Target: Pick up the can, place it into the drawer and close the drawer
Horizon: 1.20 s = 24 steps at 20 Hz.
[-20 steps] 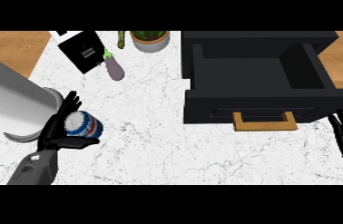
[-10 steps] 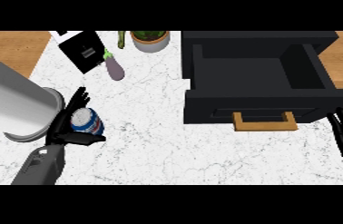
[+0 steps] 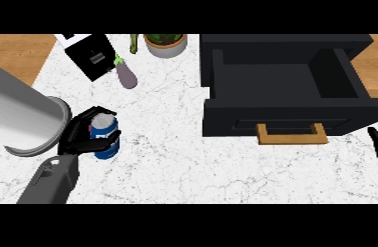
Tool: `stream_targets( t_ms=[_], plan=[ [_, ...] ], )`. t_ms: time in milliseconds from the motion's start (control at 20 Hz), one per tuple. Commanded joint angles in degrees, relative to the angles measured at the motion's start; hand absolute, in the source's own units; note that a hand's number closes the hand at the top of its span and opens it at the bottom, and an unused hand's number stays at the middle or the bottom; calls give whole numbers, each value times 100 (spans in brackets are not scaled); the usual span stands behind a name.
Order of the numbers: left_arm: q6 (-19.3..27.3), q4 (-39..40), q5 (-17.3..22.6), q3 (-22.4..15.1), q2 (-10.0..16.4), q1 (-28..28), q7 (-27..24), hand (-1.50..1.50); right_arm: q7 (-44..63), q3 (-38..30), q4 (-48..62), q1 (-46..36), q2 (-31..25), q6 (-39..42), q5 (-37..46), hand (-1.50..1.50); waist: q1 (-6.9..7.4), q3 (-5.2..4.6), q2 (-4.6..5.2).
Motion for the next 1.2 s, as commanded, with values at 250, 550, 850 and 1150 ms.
stream_targets(
  t_ms=[250, 550, 850, 1150],
  plan=[
    [1198, -882, 445, 344, -542, 273, 575, 150, 173, -77, -442, 345, -32, 91, -215, -150, 40, 5, -22],
    [1716, -2658, 394, -209, -1183, 1127, 986, 150, -96, 55, -139, 210, 109, -59, 47, -150, 62, 6, -20],
    [1729, -3622, 441, -481, -972, 762, 2061, 150, 157, 120, -436, 250, 91, -121, 151, -150, 28, 3, -11],
    [2109, -4204, 118, -873, -1080, 171, 2755, 150, -313, 158, -247, 473, 111, -47, 11, -150, 9, 4, -9]
  ],
)
